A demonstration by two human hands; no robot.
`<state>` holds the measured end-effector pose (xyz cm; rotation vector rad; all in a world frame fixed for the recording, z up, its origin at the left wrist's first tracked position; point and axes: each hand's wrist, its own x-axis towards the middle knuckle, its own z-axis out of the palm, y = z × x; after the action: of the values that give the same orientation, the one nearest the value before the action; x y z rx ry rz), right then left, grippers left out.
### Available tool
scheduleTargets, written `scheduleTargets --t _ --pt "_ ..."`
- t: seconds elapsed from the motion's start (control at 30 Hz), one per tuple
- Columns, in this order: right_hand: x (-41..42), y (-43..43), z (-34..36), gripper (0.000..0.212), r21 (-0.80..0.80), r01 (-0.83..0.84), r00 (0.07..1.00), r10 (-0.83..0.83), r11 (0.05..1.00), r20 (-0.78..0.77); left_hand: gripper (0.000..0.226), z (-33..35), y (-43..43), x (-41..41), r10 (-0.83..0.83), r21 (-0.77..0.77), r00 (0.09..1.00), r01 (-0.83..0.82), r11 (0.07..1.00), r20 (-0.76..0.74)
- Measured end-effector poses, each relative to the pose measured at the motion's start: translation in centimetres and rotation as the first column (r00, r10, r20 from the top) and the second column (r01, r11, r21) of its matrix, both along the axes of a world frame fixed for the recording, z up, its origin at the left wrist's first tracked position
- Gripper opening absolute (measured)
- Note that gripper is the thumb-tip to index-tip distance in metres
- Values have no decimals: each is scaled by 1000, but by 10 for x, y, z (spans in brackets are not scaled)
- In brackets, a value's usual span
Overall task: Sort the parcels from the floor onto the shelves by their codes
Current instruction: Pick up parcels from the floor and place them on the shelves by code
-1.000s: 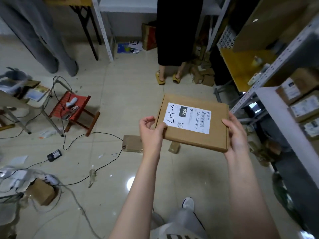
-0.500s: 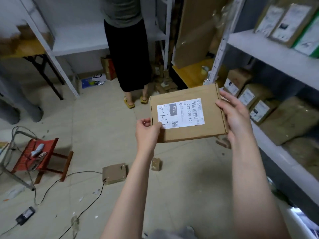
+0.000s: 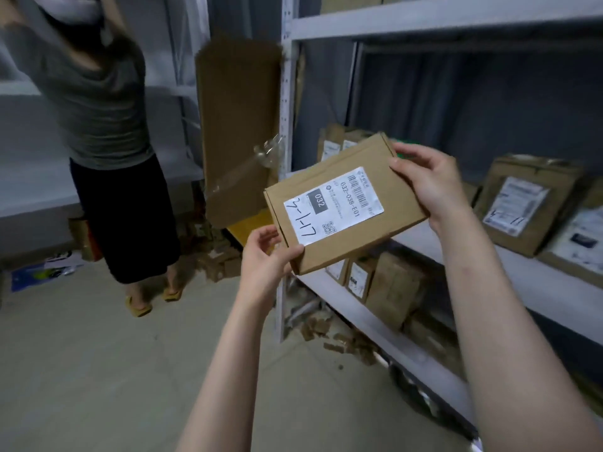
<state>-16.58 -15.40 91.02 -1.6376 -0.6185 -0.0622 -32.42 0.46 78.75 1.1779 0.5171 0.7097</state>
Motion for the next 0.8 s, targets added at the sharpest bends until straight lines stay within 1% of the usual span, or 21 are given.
scheduleTargets --t 0.1,0.2,0.3,0.4,0.43,0.57,0.7,0.8 --pt "17 -32 35 27 -61 57 991 -50 996 122 54 32 -27 34 -38 -25 998 40 999 59" --pt "32 -64 64 37 -117 132 967 -102 984 233 57 62 -48 67 -108 -30 989 111 993 97" --pt "48 -93 92 42 -142 232 939 -183 962 293 62 95 -69 94 -178 -12 974 181 983 139" --pt "61 -115 112 46 -218 327 912 -247 919 327 58 126 -86 119 -213 -14 956 220 975 200" --pt "64 -120 117 49 -221 360 902 -278 906 329 57 136 -90 126 -226 -9 950 233 972 216" --pt "71 -136 132 58 -147 491 850 -436 859 295 55 171 -103 152 -267 39 923 267 963 275" --pt "70 -143 158 54 32 558 783 -538 830 311 52 205 -113 169 -318 105 870 301 948 377" --pt "71 -144 184 58 167 579 736 -600 798 314 54 227 -117 178 -344 142 832 314 939 436"
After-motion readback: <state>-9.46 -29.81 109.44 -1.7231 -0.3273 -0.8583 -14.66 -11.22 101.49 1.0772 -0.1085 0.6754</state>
